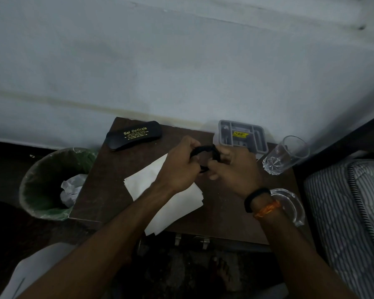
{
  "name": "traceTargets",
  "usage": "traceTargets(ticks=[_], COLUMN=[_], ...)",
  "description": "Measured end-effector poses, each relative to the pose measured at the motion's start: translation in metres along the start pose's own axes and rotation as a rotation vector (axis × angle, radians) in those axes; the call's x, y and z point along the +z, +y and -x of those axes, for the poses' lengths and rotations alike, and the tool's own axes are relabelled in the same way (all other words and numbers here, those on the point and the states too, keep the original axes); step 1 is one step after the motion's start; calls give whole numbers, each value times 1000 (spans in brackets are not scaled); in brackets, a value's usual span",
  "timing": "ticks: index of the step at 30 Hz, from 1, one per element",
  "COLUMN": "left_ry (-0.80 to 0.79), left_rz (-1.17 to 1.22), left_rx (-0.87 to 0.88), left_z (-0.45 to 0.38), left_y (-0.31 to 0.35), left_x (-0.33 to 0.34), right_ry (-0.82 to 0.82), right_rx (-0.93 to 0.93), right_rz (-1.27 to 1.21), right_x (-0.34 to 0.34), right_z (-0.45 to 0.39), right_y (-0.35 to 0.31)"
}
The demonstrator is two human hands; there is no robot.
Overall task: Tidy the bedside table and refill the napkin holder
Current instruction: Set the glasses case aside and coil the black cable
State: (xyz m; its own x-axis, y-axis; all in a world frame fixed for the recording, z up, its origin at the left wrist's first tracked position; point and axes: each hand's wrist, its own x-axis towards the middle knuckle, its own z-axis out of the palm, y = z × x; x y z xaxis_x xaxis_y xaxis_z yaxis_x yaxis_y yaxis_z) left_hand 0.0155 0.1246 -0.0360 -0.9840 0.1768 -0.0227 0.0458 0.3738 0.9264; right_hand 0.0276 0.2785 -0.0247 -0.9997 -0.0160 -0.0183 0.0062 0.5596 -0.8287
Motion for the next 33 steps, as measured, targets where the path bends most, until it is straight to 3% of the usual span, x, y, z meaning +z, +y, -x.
traceTargets(ticks=[2, 7, 11, 16, 20, 23, 25, 30, 33], left_ry=[28, 165, 114, 49, 92, 122, 115, 31, -49], left_rz=[84, 284, 291, 205, 205, 194, 121, -383, -518], left_rx=[-79, -264, -300, -232, -253, -293, -327, -246, -255], left_z=[-1, -5, -7, -10, -11, -13, -13, -14, -15], left_y=[-6, -18, -22, -27, -31, -34, -36, -50, -62], left_x=[-1, -4, -10, -27, -36, -42, -47, -64, -68], right_ry=[-89, -144, -129, -112, -145, -60, -2, 148, 215], right_rx=[157, 384, 542, 647, 637, 640, 664, 749, 758], right_rz=[-287, -499, -719, -805, -863, -890, -891, -911, -918], right_x=[-5, 2, 12, 17, 22, 29, 36, 57, 70], right_z=[-3, -3, -7, -19, -27, -33, -39, -60, -73], right_y=[0, 5, 3, 4, 6, 10, 14, 22, 25])
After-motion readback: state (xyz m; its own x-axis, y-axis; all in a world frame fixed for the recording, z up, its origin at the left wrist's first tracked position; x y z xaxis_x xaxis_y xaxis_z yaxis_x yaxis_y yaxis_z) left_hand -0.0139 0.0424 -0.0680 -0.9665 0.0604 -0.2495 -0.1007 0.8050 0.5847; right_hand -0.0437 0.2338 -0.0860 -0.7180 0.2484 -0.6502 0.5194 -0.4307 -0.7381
